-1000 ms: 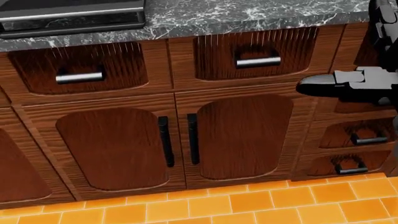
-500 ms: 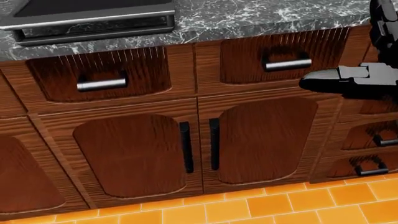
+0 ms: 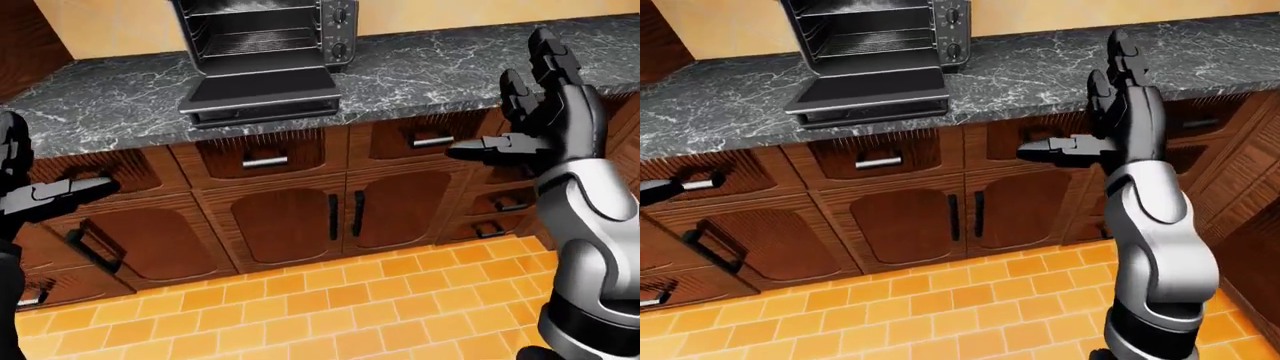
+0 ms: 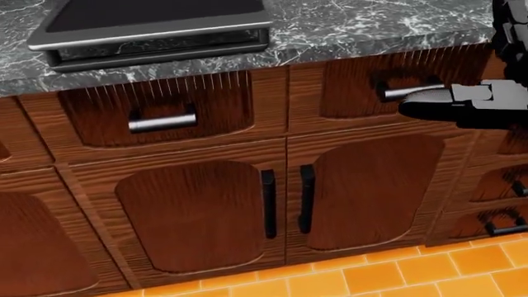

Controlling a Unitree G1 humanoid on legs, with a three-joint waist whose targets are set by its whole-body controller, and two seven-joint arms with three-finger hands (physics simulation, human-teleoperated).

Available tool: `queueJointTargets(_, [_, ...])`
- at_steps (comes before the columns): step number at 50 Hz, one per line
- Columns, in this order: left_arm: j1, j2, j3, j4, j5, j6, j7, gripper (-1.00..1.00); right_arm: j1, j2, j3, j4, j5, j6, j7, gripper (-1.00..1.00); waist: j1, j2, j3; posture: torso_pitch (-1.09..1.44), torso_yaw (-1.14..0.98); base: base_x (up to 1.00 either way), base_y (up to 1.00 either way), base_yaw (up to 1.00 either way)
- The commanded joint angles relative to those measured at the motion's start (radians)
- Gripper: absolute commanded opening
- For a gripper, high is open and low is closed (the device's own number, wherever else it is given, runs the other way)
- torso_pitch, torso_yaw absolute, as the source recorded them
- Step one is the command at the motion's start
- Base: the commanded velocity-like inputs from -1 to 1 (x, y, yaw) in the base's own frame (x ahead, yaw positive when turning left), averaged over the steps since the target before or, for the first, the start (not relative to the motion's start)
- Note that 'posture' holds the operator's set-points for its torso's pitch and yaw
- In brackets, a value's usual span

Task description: Close the toaster oven door.

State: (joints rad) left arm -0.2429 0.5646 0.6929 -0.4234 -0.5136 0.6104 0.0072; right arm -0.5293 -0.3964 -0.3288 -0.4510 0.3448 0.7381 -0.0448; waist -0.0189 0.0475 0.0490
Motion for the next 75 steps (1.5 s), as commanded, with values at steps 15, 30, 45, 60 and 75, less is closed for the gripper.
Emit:
queueJointTargets(15, [-0.012, 0.019, 0.021, -0.018, 0.002, -0.026, 0.000, 1.00, -0.013, -0.005, 0.002, -0.027, 0.007, -0.031, 0.007, 1.00, 0.022, -0.067, -0.012, 0.00, 0.00, 0.13, 0.13, 0.00])
queueJointTargets(30, [-0.016, 0.022, 0.023, -0.029, 0.000, -0.016, 0.000, 1.00, -0.040, -0.017, -0.001, -0.026, 0.018, -0.013, 0.001, 1.00, 0.015, 0.026, -0.018, 0.00, 0.00, 0.16, 0.07, 0.00])
queueJointTargets(45, [-0.017, 0.030, 0.028, -0.023, -0.008, -0.015, 0.004, 1.00, -0.050, -0.022, 0.001, -0.030, 0.023, -0.005, -0.002, 1.00, 0.022, -0.085, -0.017, 0.00, 0.00, 0.17, 0.04, 0.00])
queueJointTargets(60, [-0.019, 0.036, 0.031, -0.014, -0.010, -0.017, 0.008, 1.00, -0.055, -0.026, -0.001, -0.031, 0.030, 0.000, -0.007, 1.00, 0.019, 0.016, -0.022, 0.00, 0.00, 0.17, 0.06, 0.00])
queueJointTargets(75, [-0.018, 0.049, 0.045, -0.009, -0.024, -0.015, 0.011, 1.00, -0.067, -0.034, -0.002, -0.043, 0.044, 0.017, -0.016, 1.00, 0.012, -0.049, -0.015, 0.00, 0.00, 0.17, 0.10, 0.00])
